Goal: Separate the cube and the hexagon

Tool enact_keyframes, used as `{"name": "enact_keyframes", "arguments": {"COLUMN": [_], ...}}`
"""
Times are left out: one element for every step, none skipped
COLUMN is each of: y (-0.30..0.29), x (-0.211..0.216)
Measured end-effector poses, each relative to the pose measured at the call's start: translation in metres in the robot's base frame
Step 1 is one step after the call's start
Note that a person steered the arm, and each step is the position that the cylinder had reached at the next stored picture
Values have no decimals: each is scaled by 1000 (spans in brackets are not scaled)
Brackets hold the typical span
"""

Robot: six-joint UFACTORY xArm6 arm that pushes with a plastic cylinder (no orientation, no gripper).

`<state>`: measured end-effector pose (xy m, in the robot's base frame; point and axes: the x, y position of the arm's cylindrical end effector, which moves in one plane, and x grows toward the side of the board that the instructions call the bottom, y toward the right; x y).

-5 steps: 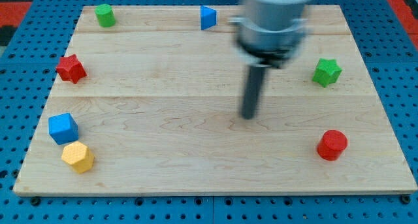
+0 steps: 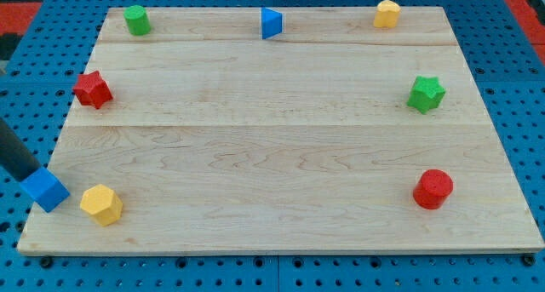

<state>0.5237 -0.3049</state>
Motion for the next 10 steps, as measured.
{"name": "enact_keyframes", "arguments": {"y": [0,21,30,31,81,46,26,115,161,184], "x": [0,39,81,92,90,80,61,55,55,52]}}
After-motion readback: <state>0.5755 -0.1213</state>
